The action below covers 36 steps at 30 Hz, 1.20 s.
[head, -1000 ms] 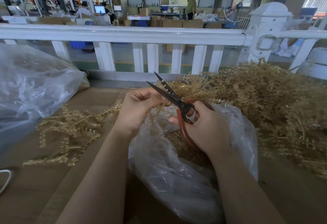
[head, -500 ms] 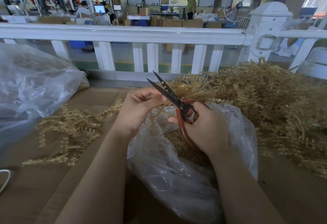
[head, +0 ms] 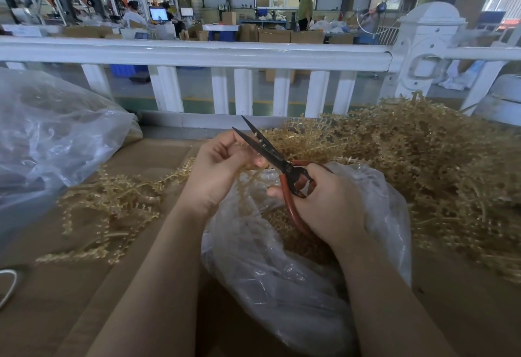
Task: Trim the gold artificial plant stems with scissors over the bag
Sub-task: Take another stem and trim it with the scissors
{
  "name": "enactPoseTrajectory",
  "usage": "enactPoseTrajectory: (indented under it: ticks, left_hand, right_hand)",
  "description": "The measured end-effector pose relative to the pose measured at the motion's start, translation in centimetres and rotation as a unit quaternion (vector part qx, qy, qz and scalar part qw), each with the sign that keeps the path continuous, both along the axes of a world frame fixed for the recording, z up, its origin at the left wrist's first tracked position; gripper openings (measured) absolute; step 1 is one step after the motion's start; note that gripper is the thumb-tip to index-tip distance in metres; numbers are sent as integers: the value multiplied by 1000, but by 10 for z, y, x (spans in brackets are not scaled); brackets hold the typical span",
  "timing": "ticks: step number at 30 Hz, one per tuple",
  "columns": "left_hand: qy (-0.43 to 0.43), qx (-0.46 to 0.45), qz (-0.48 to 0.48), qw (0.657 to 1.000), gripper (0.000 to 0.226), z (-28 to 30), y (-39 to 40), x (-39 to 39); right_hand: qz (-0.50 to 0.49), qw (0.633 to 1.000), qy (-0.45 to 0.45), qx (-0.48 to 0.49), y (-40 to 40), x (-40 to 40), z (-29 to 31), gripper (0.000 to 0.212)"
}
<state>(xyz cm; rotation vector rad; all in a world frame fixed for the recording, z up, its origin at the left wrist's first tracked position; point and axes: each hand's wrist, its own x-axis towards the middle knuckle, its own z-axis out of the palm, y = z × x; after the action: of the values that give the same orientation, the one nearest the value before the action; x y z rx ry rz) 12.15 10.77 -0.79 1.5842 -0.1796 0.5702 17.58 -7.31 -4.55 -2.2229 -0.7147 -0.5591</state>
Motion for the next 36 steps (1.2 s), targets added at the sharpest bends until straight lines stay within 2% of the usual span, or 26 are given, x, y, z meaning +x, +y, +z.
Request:
enactPoseTrajectory:
  ticks: [7,18,26,31,36]
  left_hand:
    - [1,11,4,1000,17,2,-3,0]
    - [24,38,18,999,13,2,-2,2]
    - [21,32,35,999,18,2,-4,2]
    - [21,33,30,999,16,2,-3,2]
    - [22,45,25,998,13,1,-7,3]
  right_hand:
    - [4,1000,6,7,0,0,0,58]
    - [-1,1000,9,-6,-1,2,0,64]
    - [4,1000,4,11,-1,0,2,51]
    - [12,1000,11,18,-1,1,0,56]
    - [21,1000,1,19,0,0,0,50]
